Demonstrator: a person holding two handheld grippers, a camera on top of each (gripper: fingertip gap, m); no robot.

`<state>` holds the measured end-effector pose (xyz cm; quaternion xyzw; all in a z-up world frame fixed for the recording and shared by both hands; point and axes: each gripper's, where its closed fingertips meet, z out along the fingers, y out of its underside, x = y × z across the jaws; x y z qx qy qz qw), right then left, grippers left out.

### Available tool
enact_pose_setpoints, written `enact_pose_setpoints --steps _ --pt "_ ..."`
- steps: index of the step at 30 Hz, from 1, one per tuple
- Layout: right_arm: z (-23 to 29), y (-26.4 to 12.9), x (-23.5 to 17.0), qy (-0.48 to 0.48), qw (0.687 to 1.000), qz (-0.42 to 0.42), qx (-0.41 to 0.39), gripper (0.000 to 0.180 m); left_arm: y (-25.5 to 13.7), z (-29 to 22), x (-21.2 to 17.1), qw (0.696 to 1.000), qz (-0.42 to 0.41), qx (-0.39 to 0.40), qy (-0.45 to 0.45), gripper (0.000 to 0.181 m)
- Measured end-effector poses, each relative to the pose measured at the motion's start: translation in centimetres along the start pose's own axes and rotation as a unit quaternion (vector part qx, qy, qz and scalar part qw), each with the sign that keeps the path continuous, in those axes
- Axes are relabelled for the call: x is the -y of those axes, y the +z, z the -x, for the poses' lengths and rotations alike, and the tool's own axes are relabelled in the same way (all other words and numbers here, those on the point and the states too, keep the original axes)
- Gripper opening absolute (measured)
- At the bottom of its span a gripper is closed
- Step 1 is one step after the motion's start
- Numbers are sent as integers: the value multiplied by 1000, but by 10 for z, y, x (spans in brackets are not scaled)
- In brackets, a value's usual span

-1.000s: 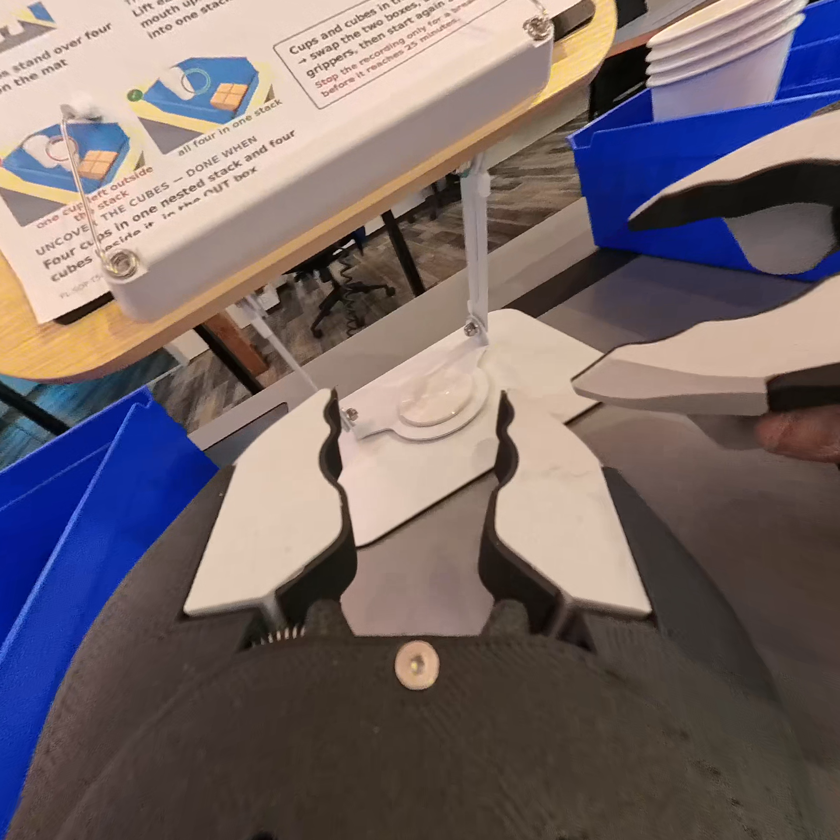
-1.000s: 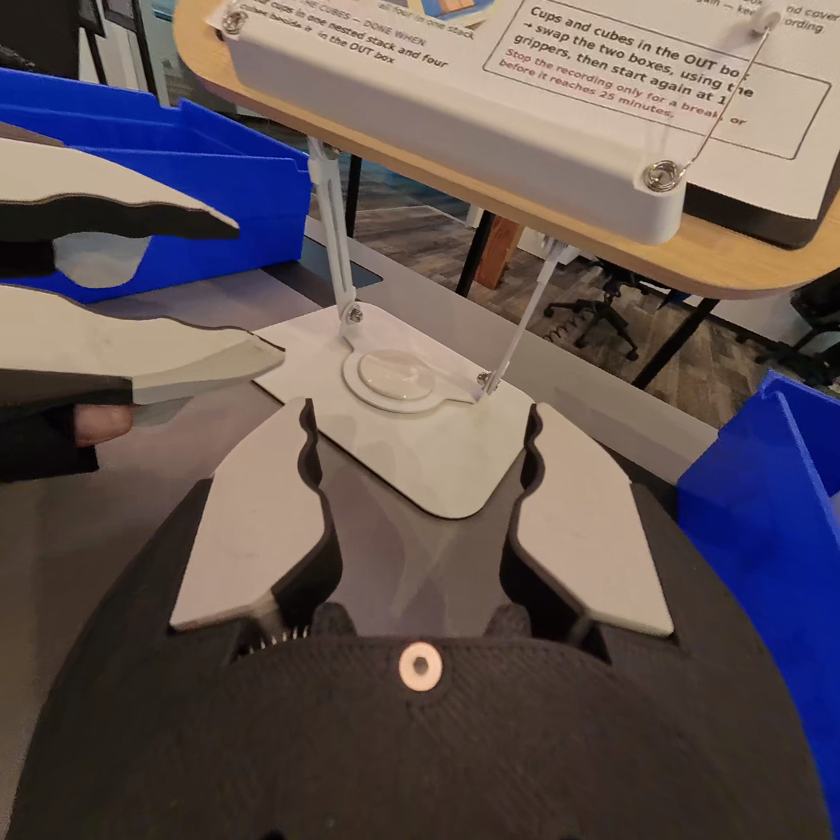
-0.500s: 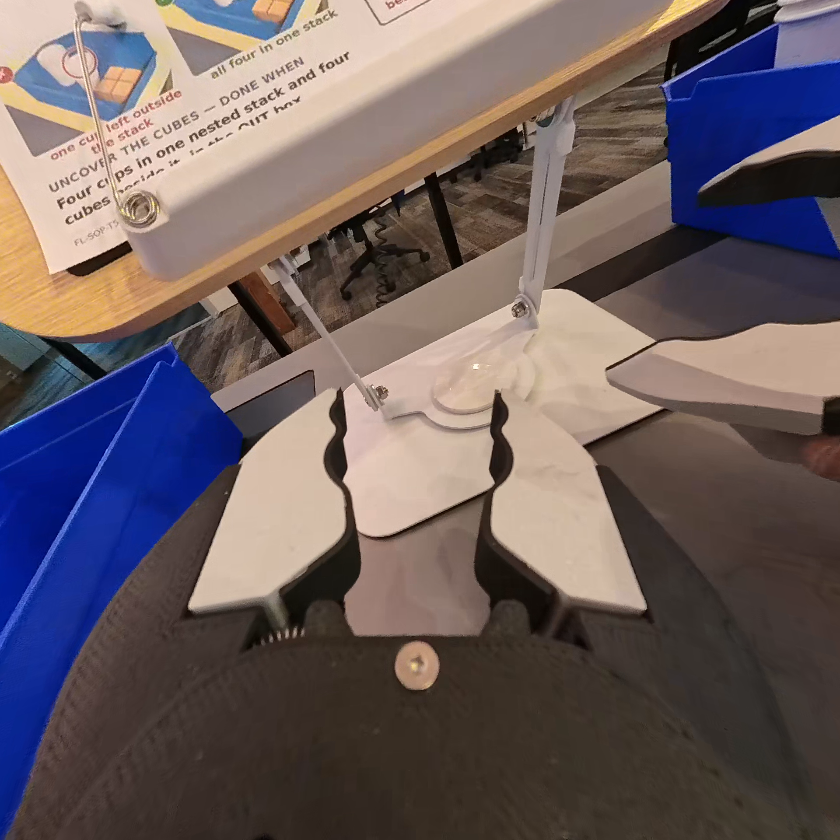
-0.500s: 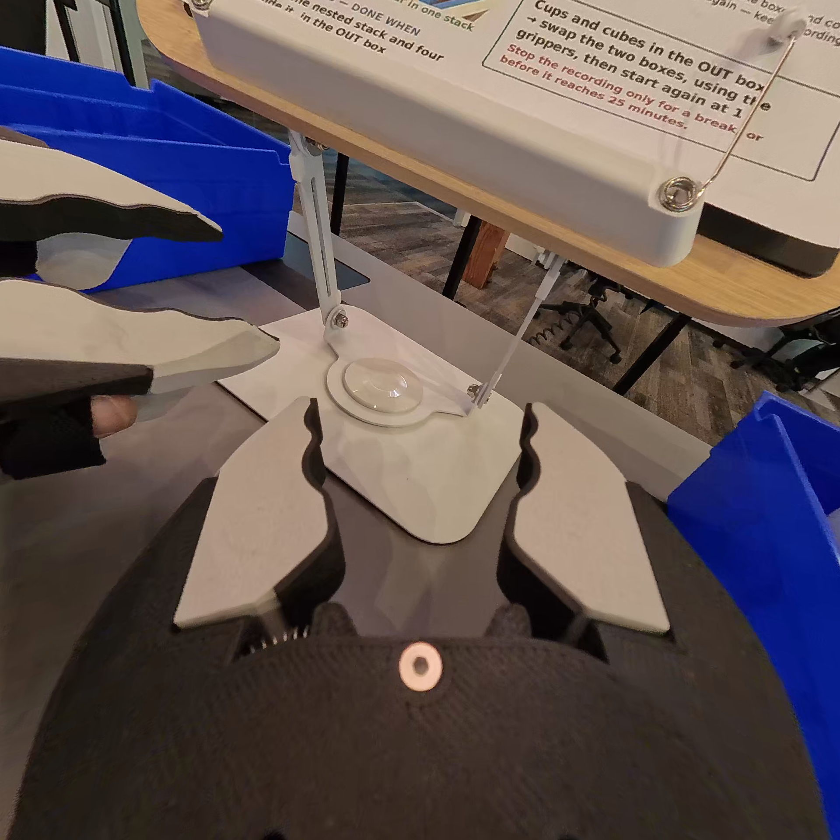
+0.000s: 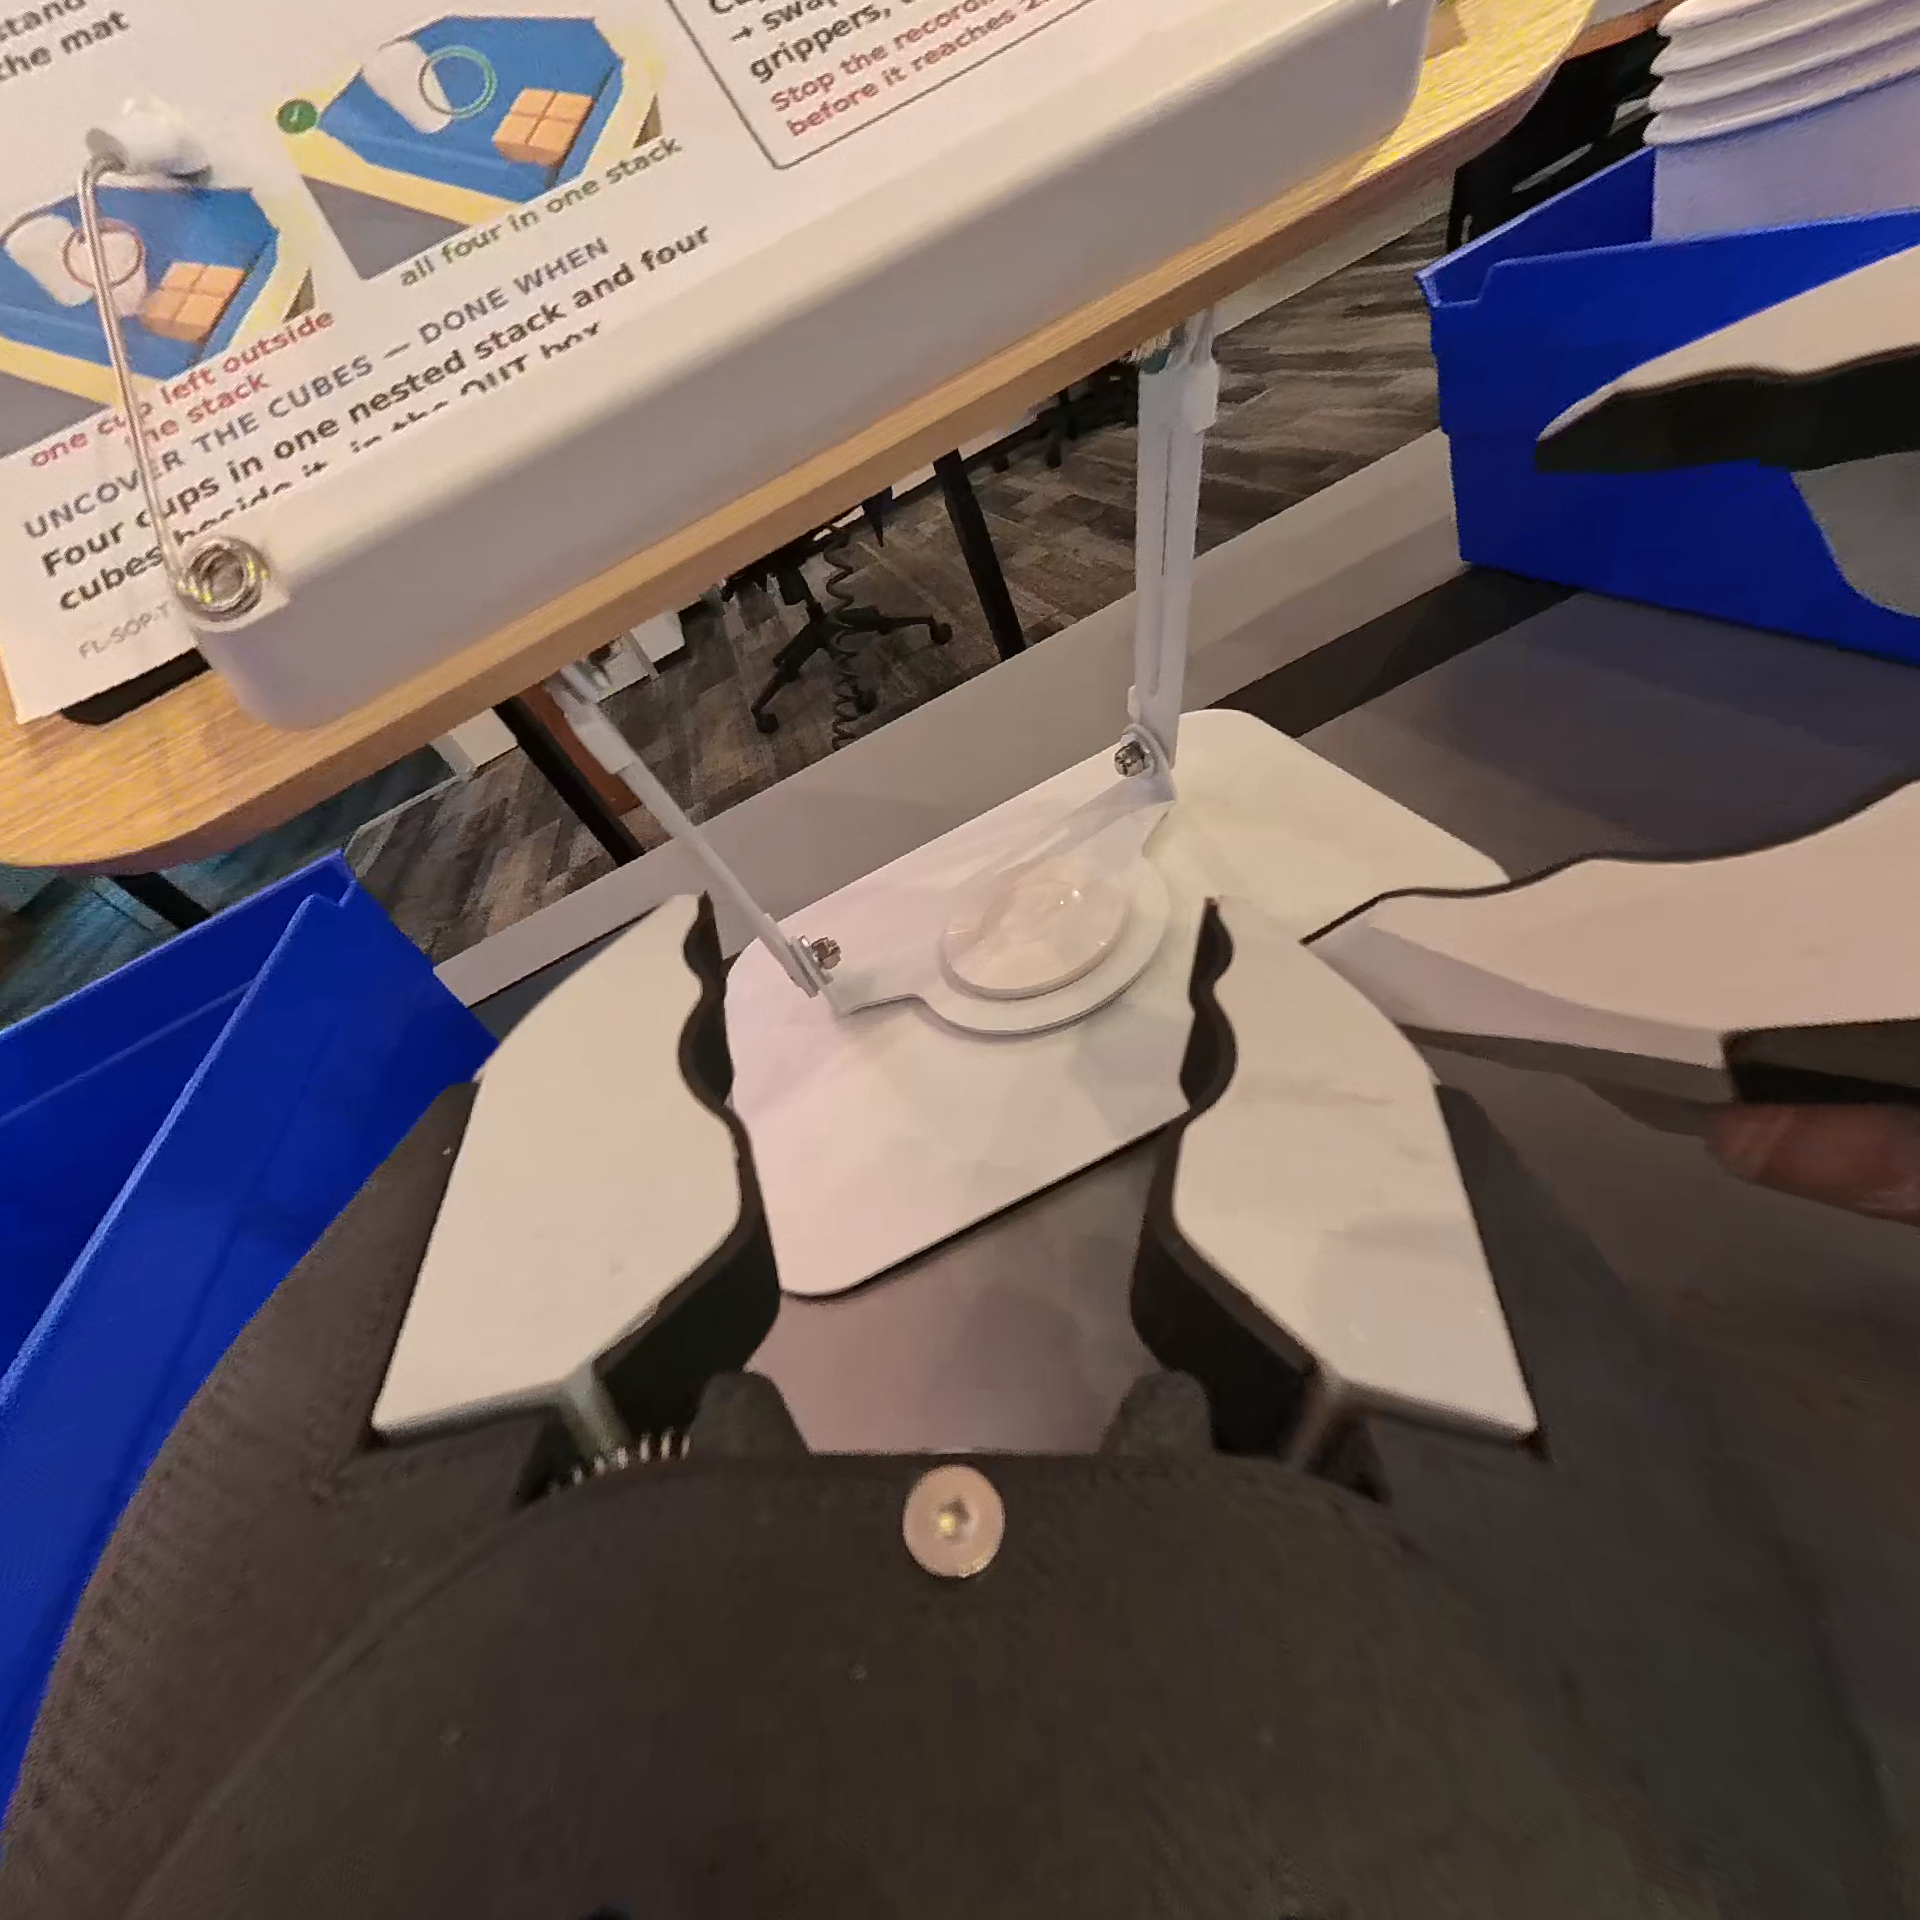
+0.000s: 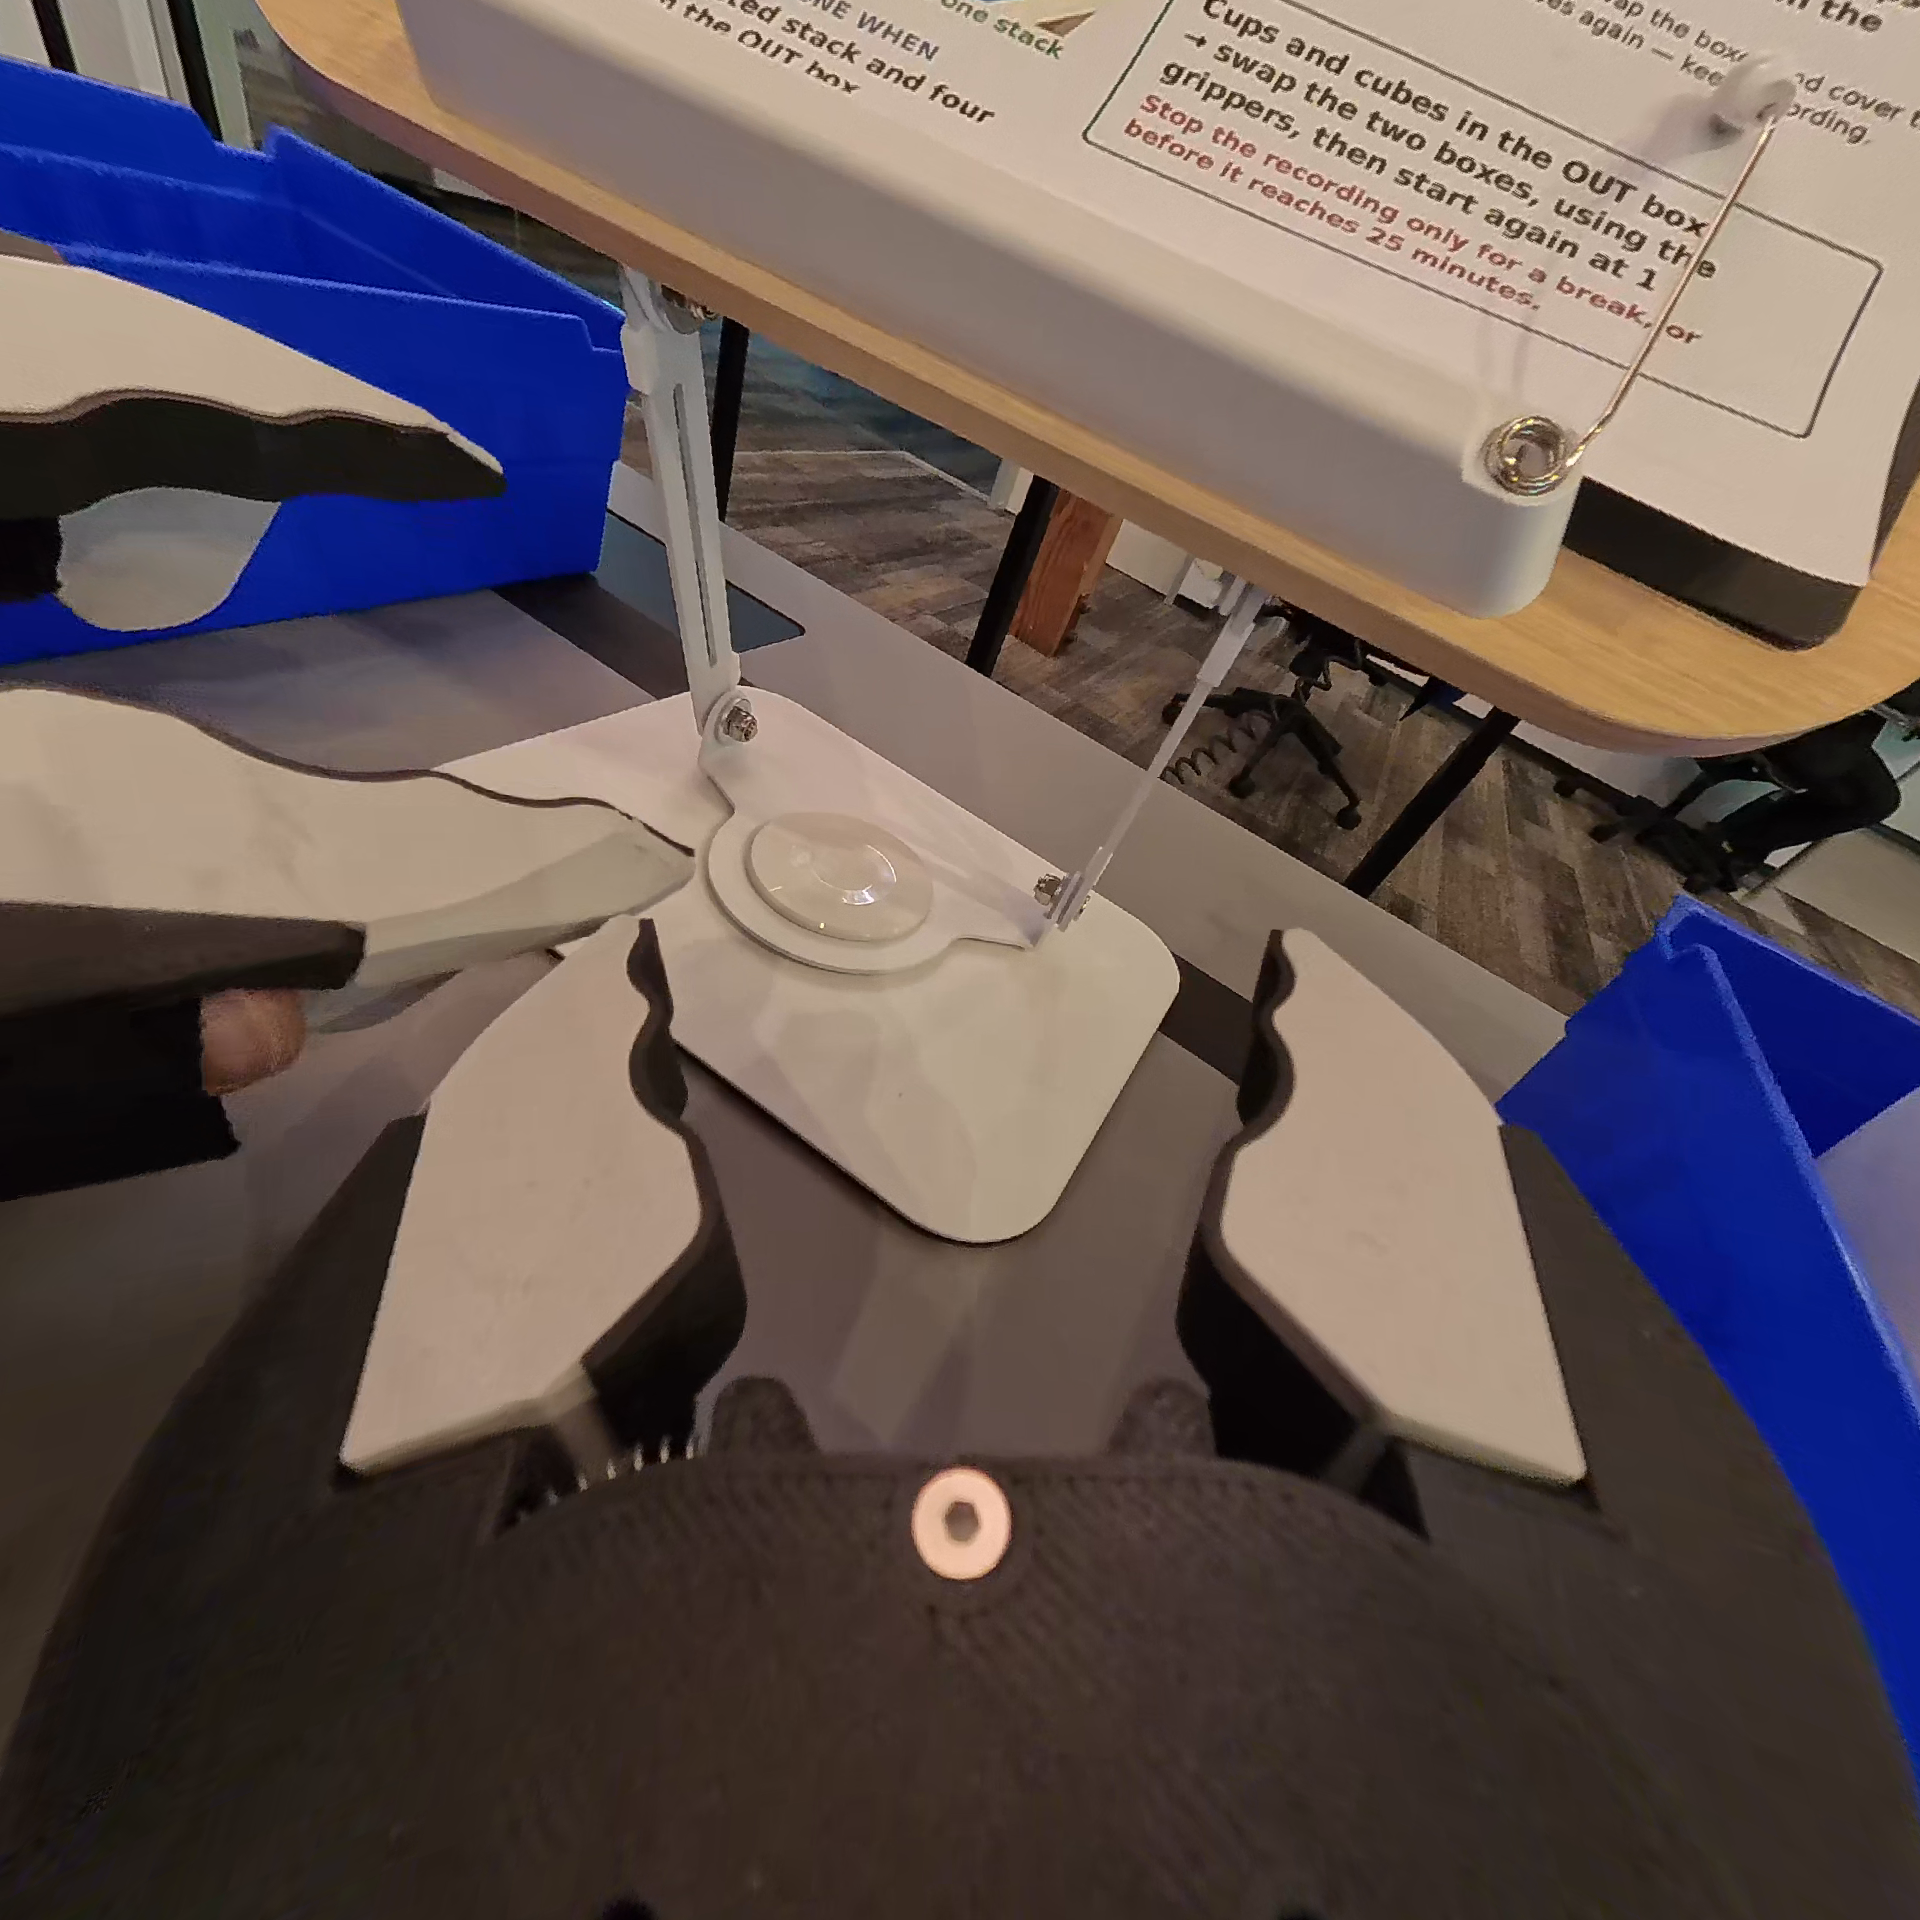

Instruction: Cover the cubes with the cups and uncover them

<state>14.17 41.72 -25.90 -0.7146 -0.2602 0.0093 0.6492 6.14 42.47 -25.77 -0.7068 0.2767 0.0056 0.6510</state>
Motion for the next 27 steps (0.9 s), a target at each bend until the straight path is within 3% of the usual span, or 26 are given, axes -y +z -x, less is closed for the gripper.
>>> enact_pose_setpoints --steps 27 --pt "-3 -5 9 50 997 -44 24 103 -1 2 6 999 -30 -12 -41 91"
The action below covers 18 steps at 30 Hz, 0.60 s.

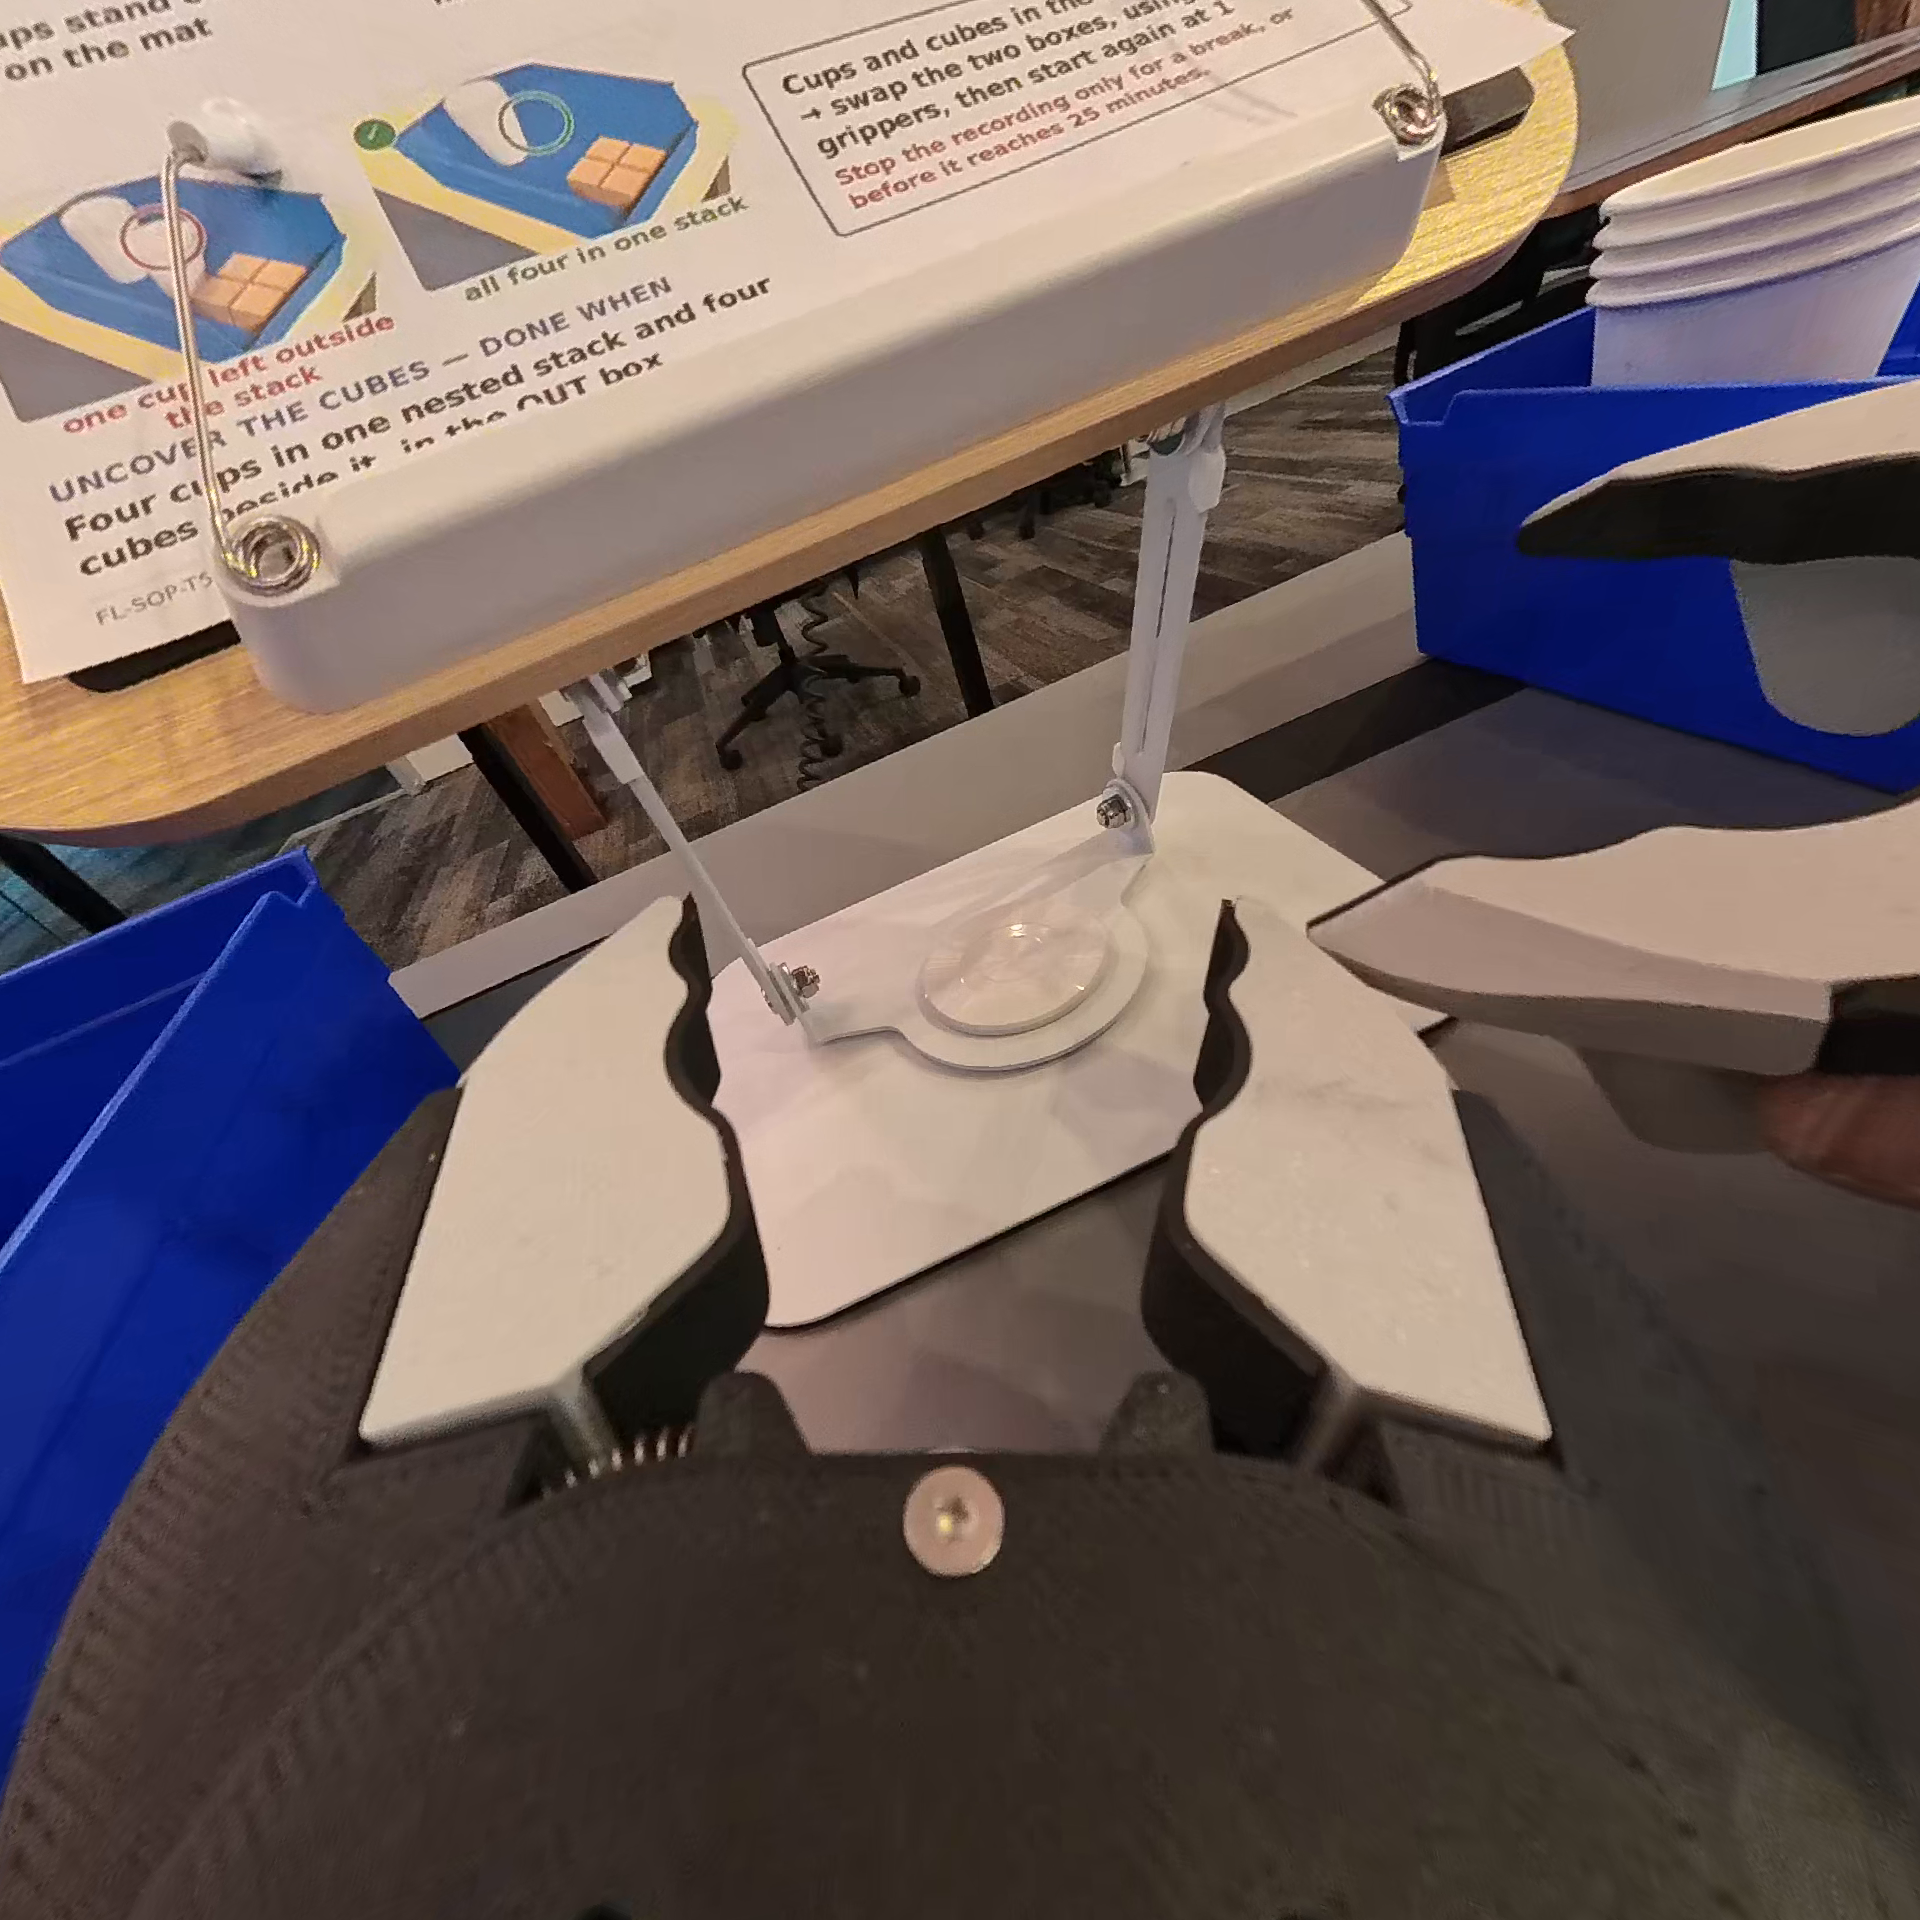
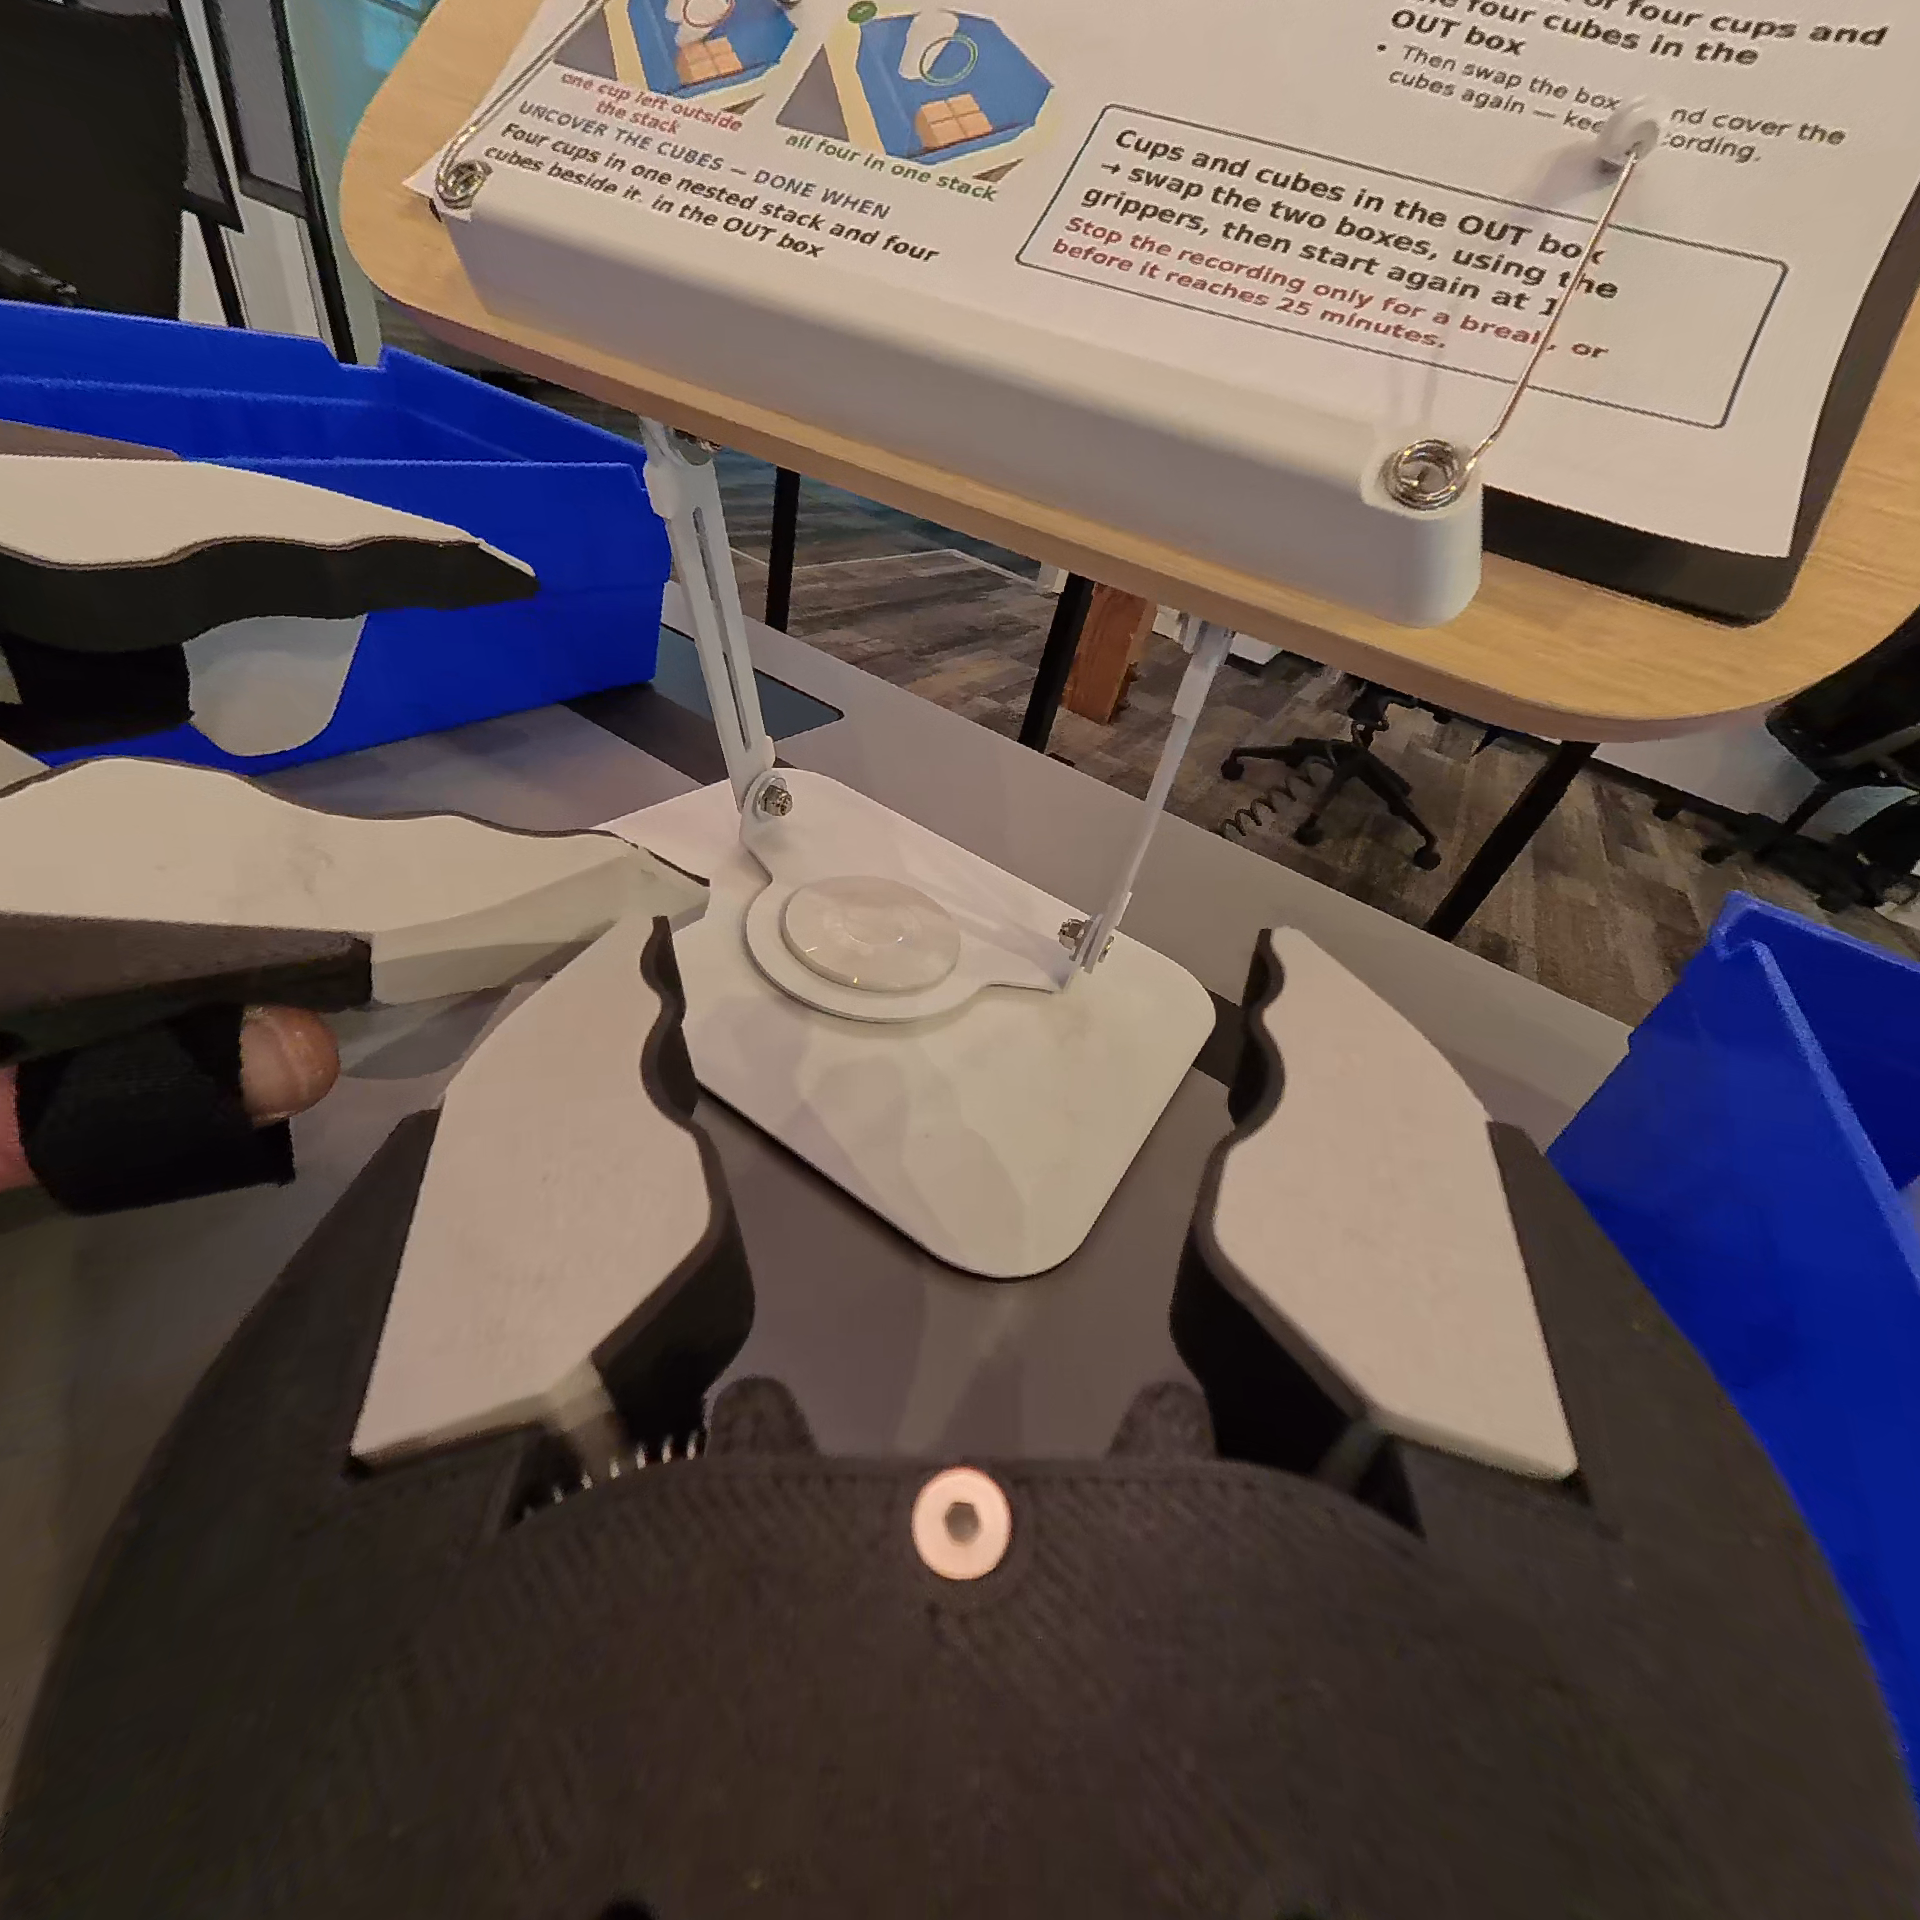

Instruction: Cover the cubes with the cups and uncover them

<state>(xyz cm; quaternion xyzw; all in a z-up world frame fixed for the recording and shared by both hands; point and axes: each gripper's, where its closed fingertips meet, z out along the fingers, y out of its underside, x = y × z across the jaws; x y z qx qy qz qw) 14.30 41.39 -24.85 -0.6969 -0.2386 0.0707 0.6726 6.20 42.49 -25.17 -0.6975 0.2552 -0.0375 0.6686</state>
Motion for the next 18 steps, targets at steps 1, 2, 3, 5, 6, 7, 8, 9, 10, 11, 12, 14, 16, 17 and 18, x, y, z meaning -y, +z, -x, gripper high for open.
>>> enact_pose_setpoints --steps 1,2,3,5,6,7,8,9,10,11,12,14,16,17,18 --pt "0 0 0 0 1000 1 1 103 0 0 0 1000 1 -1 1 90" --pt "1 0 0 -1 1000 1 4 101 0 -1 -1 1000 2 -1 3 90" --pt "2 0 0 -2 1000 0 8 98 0 -1 0 1000 1 -3 4 89" --pt "4 0 0 -2 1000 -2 14 93 -1 -3 1 1000 -2 -8 5 86" --pt "5 0 1 -3 1000 -2 17 92 -1 -5 1 1000 -2 -12 5 84" --pt "7 0 0 -6 1000 -2 22 88 -1 -7 1 1000 -2 -18 6 81" --pt "10 0 0 -10 999 -2 31 82 -1 -10 0 1000 -1 -27 9 74" --pt "15 -1 1 -16 999 -2 41 76 -2 -13 1 999 -1 -37 15 65" --pt "19 -1 1 -22 998 -2 52 70 -3 -17 2 999 -4 -47 23 54" --pt "25 -1 1 -30 997 -3 67 62 -5 -21 4 998 -8 -55 33 44" --pt "31 -2 0 -39 996 -2 83 49 -7 -21 6 998 -12 -50 45 33" --pt "42 -4 1 -58 993 -3 106 29 -10 -24 9 996 -20 -53 66 14" --pt "54 -7 -1 -73 988 -2 139 14 -11 -32 9 994 -19 -71 76 0" --pt "56 -7 -2 -78 987 0 141 7 -10 -33 6 994 -11 -74 81 0" --pt "58 -7 -2 -82 986 1 144 0 -9 -36 4 993 -6 -79 85 0"
